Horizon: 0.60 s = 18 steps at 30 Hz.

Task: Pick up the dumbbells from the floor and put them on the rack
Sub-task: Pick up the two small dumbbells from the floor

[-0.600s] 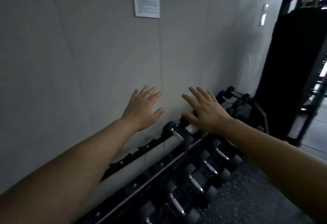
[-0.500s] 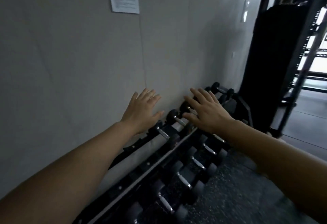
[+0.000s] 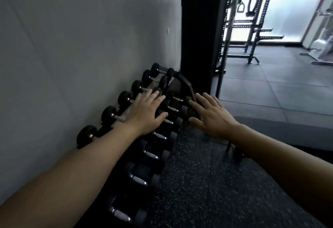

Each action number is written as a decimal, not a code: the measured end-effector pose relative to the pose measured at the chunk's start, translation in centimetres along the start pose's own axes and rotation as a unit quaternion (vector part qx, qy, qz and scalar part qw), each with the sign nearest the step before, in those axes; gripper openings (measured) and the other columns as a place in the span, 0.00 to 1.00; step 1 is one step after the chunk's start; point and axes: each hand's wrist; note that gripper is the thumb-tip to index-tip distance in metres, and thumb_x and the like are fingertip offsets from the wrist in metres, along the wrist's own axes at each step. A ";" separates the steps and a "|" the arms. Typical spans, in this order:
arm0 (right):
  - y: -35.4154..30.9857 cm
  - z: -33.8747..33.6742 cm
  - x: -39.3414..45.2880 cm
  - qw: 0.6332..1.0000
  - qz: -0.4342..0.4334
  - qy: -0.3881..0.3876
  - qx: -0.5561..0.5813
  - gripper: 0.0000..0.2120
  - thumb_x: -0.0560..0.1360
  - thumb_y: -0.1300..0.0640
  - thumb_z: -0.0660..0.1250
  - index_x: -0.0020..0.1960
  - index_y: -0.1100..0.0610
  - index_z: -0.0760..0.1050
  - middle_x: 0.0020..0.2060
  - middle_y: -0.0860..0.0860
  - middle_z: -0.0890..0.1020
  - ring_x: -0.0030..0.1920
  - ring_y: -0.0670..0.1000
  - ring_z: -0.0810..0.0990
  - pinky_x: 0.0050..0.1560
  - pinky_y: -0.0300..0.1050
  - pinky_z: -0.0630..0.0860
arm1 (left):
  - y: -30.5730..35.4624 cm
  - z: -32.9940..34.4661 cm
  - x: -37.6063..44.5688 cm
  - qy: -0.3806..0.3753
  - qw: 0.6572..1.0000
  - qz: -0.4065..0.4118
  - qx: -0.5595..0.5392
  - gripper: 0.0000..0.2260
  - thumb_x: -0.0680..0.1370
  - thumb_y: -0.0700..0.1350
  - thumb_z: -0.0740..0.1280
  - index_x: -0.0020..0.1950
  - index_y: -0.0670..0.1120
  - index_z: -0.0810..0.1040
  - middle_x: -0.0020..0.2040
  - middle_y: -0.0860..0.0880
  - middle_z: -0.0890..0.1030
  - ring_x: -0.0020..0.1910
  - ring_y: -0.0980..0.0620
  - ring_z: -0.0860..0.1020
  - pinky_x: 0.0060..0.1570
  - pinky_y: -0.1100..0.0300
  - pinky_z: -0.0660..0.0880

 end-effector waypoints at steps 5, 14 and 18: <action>5.6 3.1 1.9 0.998 0.056 -0.014 -0.017 0.34 0.78 0.33 0.49 0.79 0.50 0.56 0.79 0.56 0.56 0.79 0.59 0.49 0.77 0.59 0.48 | -0.3 6.0 7.2 -0.011 0.998 0.049 -0.035 0.30 0.77 0.63 0.56 0.77 0.51 0.62 0.79 0.47 0.60 0.78 0.48 0.51 0.75 0.45 0.45; 15.5 8.4 7.4 0.985 0.166 -0.042 -0.037 0.34 0.78 0.33 0.48 0.79 0.49 0.54 0.79 0.56 0.54 0.79 0.57 0.47 0.77 0.56 0.45 | -2.5 15.1 21.5 -0.029 0.989 0.124 -0.074 0.33 0.75 0.65 0.52 0.76 0.51 0.63 0.77 0.45 0.63 0.78 0.46 0.53 0.75 0.44 0.47; 19.8 10.3 9.0 0.976 0.209 -0.050 -0.029 0.33 0.79 0.34 0.50 0.79 0.50 0.56 0.79 0.56 0.55 0.79 0.57 0.48 0.77 0.56 0.47 | -1.5 19.4 27.2 -0.056 0.984 0.140 -0.100 0.31 0.76 0.64 0.54 0.76 0.51 0.63 0.78 0.45 0.63 0.78 0.46 0.53 0.76 0.45 0.46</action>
Point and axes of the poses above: each hand's wrist, its own x-axis towards the middle knuckle, its own z-axis out of the palm, y = z × x
